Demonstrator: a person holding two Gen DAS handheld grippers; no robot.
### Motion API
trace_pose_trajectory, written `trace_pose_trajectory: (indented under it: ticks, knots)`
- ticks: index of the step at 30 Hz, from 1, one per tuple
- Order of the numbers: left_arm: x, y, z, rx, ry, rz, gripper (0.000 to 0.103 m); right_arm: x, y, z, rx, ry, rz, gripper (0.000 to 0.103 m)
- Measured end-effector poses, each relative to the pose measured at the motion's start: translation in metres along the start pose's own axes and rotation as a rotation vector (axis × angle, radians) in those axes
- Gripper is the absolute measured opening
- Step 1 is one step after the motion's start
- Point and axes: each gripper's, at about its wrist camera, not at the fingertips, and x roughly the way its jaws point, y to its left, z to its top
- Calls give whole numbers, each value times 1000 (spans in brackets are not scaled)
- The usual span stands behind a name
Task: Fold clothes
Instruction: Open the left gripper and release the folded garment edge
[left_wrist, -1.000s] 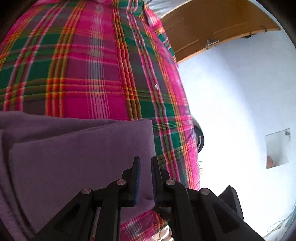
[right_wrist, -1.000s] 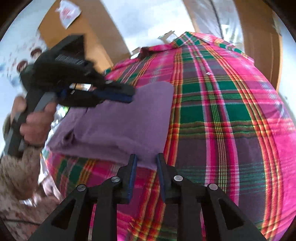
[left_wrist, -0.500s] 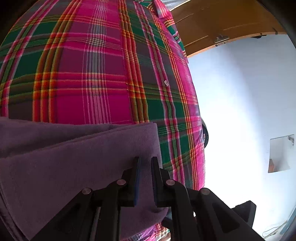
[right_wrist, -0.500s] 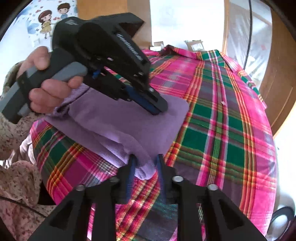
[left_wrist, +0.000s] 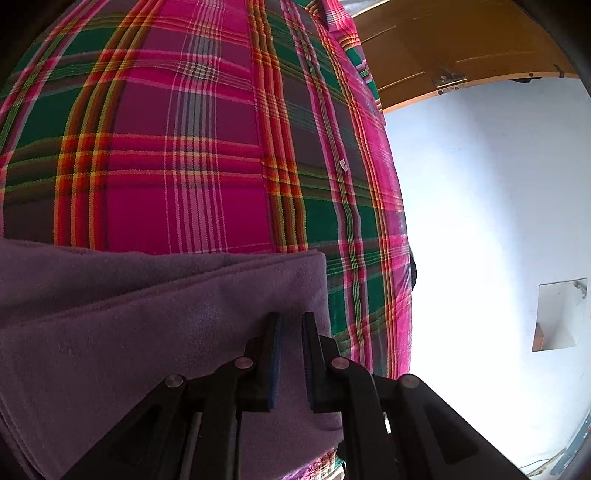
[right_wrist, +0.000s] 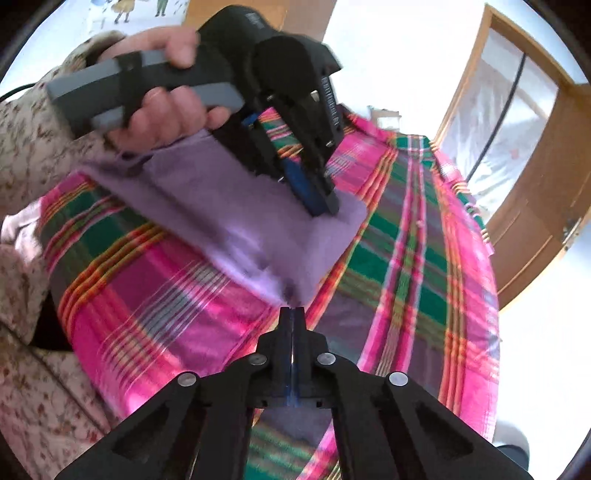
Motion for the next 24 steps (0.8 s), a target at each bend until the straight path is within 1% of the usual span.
trace_pose_trajectory:
  ticks: [3, 5, 7, 9, 10, 12, 16, 19, 22, 23, 24]
  knots:
    - [-2, 0, -2, -1, -5, 1, 10, -3, -7, -1, 29, 4, 3, 0]
    - [-3, 1, -4, -4, -6, -3, 10, -5, -25, 4, 138, -33, 26, 1]
    - [-3, 0, -6, -1, -6, -2, 10, -6, -42, 8, 252, -66, 93, 2]
    - [-1, -5, -11, 0, -5, -2, 10, -2, -53, 12, 331, -85, 138, 3]
    - [2, -10, -14, 2, -4, -1, 10, 1, -50, 12, 328, -73, 149, 4]
    - [-4, -8, -22, -1, -2, -6, 10, 7, -44, 13, 320, -48, 170, 6]
    - [-12, -7, -29, -5, -4, -16, 10, 18, -31, 13, 302, -2, 208, 6]
    - [-24, -5, -34, 3, -19, -19, 11, 11, -23, 7, 274, 13, 192, 7]
    - [-47, 0, -38, 5, -60, -38, 12, 13, -19, 6, 253, 39, 169, 6]
    - [-50, -1, -32, 4, -80, -41, 14, 13, -17, 3, 249, 41, 161, 6]
    - [-59, 2, -34, 3, -100, -41, 14, 12, -14, 3, 244, 47, 152, 6]
